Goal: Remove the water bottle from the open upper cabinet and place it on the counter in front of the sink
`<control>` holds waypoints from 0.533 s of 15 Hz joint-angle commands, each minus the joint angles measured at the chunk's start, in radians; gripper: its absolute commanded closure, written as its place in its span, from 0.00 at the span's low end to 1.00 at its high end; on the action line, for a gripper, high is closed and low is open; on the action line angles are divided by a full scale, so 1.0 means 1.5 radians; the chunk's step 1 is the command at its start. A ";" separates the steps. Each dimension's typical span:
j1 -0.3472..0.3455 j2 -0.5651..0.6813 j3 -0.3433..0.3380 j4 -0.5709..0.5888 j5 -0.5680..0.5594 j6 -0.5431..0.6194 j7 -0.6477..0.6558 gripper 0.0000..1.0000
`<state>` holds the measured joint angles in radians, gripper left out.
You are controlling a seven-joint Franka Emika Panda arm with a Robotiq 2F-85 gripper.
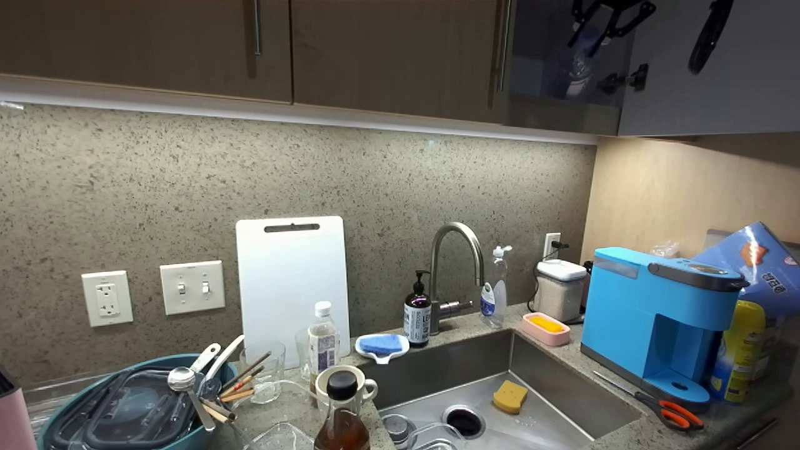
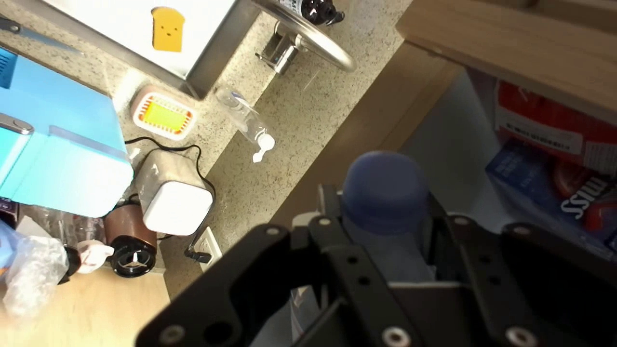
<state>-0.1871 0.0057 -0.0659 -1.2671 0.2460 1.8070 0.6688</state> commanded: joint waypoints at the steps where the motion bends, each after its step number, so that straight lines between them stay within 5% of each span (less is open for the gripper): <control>1: -0.003 -0.055 -0.003 -0.056 0.028 -0.017 -0.033 0.86; 5: -0.002 -0.100 -0.006 -0.099 0.041 -0.001 -0.053 0.86; 6: 0.000 -0.060 -0.001 -0.051 0.019 -0.012 -0.027 0.86; 7: 0.000 -0.066 -0.001 -0.055 0.019 -0.012 -0.027 0.61; 8: 0.000 -0.067 -0.001 -0.054 0.019 -0.012 -0.027 0.61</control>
<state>-0.1869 -0.0941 -0.0676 -1.3485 0.2739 1.7888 0.6280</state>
